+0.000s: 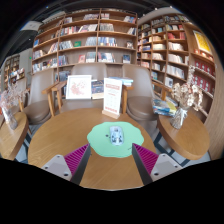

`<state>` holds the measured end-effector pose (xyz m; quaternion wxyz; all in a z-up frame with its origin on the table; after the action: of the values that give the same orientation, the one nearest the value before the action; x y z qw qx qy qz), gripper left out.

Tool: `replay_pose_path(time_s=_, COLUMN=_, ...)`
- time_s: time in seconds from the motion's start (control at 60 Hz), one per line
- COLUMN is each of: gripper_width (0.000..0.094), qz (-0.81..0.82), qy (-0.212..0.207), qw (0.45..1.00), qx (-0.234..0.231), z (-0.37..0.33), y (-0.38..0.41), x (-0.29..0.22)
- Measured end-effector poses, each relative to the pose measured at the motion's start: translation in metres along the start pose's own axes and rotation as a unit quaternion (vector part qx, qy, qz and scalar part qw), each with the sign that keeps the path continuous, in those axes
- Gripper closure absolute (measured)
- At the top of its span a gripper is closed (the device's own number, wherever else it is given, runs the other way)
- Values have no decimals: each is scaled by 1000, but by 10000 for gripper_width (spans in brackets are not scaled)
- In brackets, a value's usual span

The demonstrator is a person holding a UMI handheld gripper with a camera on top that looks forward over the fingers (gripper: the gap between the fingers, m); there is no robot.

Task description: Arrange mouse

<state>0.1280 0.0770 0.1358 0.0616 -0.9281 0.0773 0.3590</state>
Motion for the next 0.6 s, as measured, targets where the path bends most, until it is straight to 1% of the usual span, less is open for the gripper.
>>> replay_pose_path(time_s=0.083, gripper_width=85, qz=-7, qy=-5, qw=1000, qx=2, z=-46, y=10, x=32)
replay_pose_path(time_s=0.133, gripper_width=85, qz=-14, qy=1, qw=1000, qx=-3, z=-67, y=20, x=54)
replay_pose_path(time_s=0.2, gripper_width=85, qz=-21, qy=7, qw=1000, qx=-16, z=-85, y=28, x=78)
replay_pose_path(time_s=0.283, gripper_width=88, qz=-26, qy=10, qw=999, qx=-19, z=-103, y=36, x=104)
replay_pose_path(time_s=0.417, gripper_width=87, qz=-40, qy=9, qw=999, qx=-16, z=-118, y=39, x=126)
replay_pose_path(time_s=0.6, gripper_width=85, qz=-47, qy=6, qw=999, qx=-11, z=-122, y=39, x=133)
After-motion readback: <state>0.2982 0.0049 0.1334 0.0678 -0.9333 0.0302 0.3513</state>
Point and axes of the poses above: the point between the fingertips, and its own axes, seen from behind it with the camera up: y to the left, x down, z forward, the way the camera looks, the point moved 6 cm from there along -z, backward, against the way the camera looks, and after that the axes turned 15 degrees about y, right-handed, at the moved point
